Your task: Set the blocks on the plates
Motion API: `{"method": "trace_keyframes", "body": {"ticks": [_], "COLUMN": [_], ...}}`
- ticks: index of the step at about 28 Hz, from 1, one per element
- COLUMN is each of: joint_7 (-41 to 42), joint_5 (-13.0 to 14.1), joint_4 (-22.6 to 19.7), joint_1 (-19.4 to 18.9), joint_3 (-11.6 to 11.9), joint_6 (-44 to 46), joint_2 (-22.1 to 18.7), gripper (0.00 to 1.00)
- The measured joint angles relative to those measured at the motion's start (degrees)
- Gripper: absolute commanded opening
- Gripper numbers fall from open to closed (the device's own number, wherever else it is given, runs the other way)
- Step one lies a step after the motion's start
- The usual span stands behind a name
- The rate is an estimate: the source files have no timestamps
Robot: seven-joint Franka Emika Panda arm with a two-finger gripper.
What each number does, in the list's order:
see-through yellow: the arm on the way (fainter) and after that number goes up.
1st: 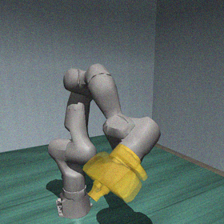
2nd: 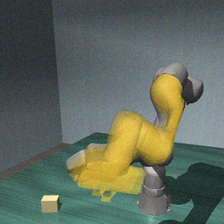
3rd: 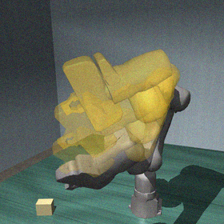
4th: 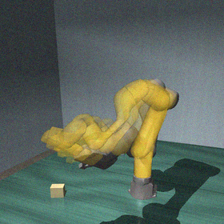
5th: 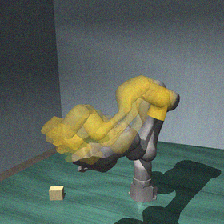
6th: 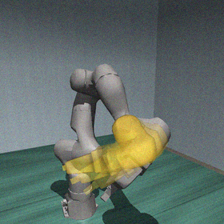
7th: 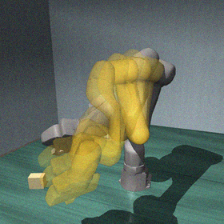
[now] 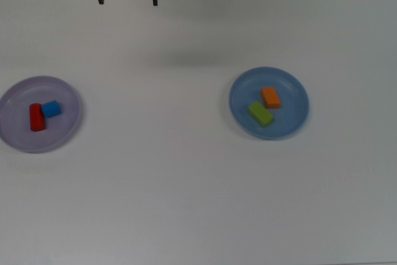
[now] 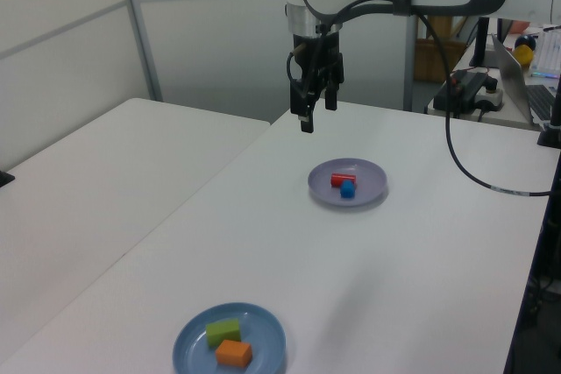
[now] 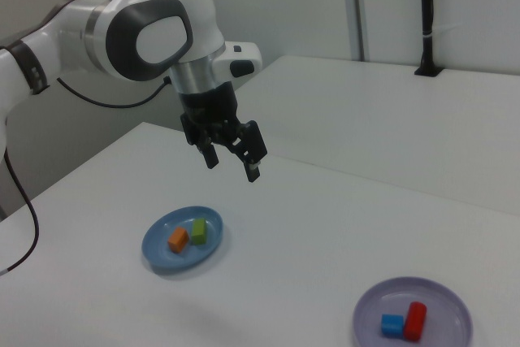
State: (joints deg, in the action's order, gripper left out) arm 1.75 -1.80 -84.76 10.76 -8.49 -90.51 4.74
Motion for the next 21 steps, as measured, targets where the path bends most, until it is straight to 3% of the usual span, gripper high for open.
{"method": "trace_keyframes", "body": {"ticks": [5,21], "joint_7": [0.0,0.0], "joint_5": [-0.3,-0.4], "joint_4": [0.0,-0.3], "joint_1": [-0.2,-0.4], "joint_3": [-1.2,-2.0], "joint_6": [1.3,1.6], "joint_2": [0.0,1.4], "gripper": [1.0,1.0]}}
